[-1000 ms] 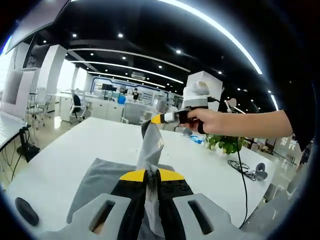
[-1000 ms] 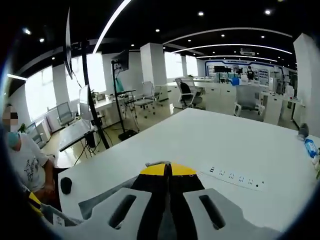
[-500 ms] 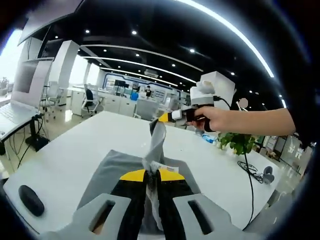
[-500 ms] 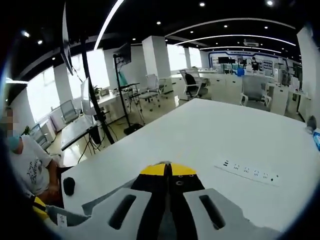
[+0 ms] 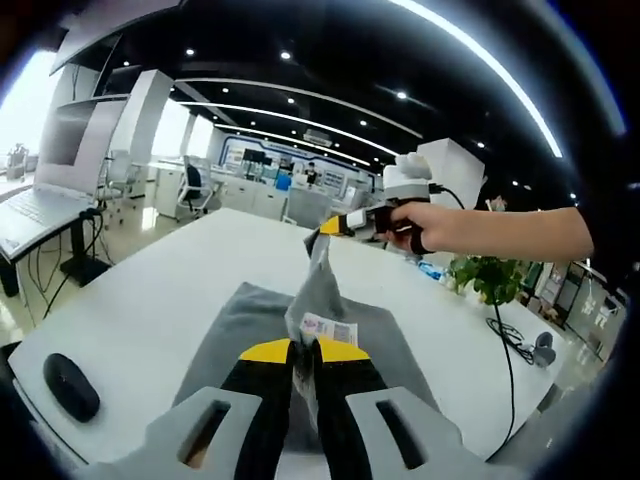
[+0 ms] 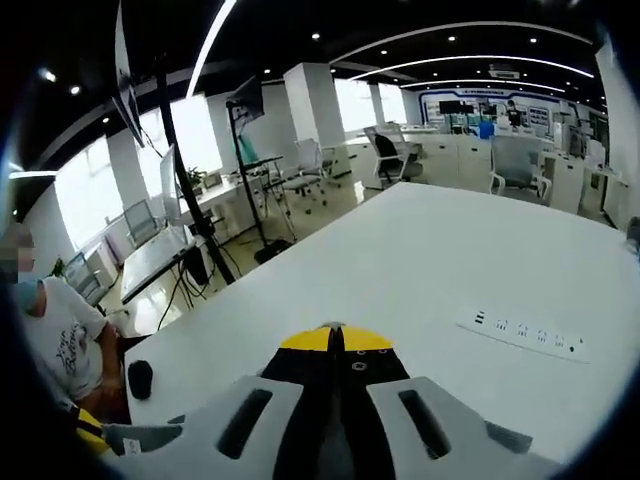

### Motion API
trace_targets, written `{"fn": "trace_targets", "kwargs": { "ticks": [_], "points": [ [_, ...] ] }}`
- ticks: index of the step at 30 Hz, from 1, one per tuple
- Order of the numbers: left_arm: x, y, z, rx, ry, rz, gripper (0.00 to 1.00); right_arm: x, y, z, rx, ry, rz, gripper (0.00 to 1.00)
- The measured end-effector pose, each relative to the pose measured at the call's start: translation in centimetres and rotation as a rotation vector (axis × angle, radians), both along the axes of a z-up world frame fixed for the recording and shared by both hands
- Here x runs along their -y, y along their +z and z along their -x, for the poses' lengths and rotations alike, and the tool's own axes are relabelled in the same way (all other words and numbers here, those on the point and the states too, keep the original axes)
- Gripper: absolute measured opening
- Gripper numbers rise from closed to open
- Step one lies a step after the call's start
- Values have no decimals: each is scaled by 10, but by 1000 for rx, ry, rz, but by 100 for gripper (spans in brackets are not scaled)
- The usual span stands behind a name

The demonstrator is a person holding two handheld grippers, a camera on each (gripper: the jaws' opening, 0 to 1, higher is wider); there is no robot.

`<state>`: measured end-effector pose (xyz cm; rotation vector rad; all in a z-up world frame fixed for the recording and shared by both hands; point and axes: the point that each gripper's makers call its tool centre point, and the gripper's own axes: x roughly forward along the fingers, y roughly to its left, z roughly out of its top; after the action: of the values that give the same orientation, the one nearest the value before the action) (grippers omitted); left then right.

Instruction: Fold the towel on the table until its edges align and the towel forms a compact rectangular stack.

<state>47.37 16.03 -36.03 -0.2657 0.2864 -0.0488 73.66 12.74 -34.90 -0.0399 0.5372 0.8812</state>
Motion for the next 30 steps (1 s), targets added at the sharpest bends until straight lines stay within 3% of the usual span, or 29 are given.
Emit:
{"fn": "trace_targets", "kwargs": {
  "ticks": [5, 17, 20, 22, 27, 30],
  "points": [
    [-4, -5, -3, -6, 16, 21, 8, -9, -7, -7, -25, -17, -22, 0],
    [-17, -20, 2, -19, 82, 70, 8, -29, -21, -3, -51, 1, -17, 0],
    [-22, -25, 2, -15, 103, 98, 8, -31, -22, 0, -54, 3, -15, 0],
    [-28, -29, 2, 4, 139, 171, 8, -33, -22, 5, -56, 6, -16, 0],
    [-37, -40, 4, -7, 171, 198, 8, -43, -35, -3, -73, 16, -4, 0],
    [-40, -46, 4, -11, 183, 206, 8, -47, -39, 6, -79, 24, 2, 0]
  ]
}}
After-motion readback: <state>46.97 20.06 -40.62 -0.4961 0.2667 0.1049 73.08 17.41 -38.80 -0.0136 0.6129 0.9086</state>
